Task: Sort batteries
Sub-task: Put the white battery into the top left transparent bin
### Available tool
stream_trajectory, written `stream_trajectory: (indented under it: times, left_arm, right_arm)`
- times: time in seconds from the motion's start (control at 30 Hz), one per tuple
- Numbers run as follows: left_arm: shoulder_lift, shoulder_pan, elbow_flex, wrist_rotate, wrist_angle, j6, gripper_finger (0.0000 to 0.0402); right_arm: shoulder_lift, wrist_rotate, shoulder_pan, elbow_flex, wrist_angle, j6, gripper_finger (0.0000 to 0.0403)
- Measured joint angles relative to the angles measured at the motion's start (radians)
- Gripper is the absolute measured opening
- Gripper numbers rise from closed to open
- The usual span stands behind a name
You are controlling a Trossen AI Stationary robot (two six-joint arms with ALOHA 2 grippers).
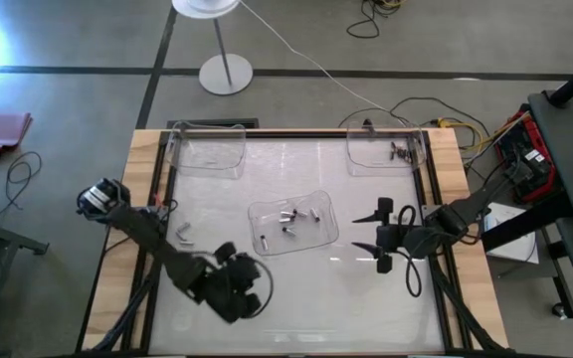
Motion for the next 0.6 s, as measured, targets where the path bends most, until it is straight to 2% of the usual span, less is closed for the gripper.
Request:
stream_trajectory:
  times: [0.27, 0.6]
  left_arm:
    - [-0.005, 0.179, 0.001, 0.031, 0.198, 0.377, 0.0003]
    - [-0.117, 0.335, 0.007, 0.047, 0.218, 0.665, 0.0003]
  right_arm:
    - [-0.017, 0.003, 0.0, 0.0, -0.091, 0.032, 0.0261]
    - [-0.116, 0.071, 0.0, 0.003, -0.19, 0.058, 0.0277]
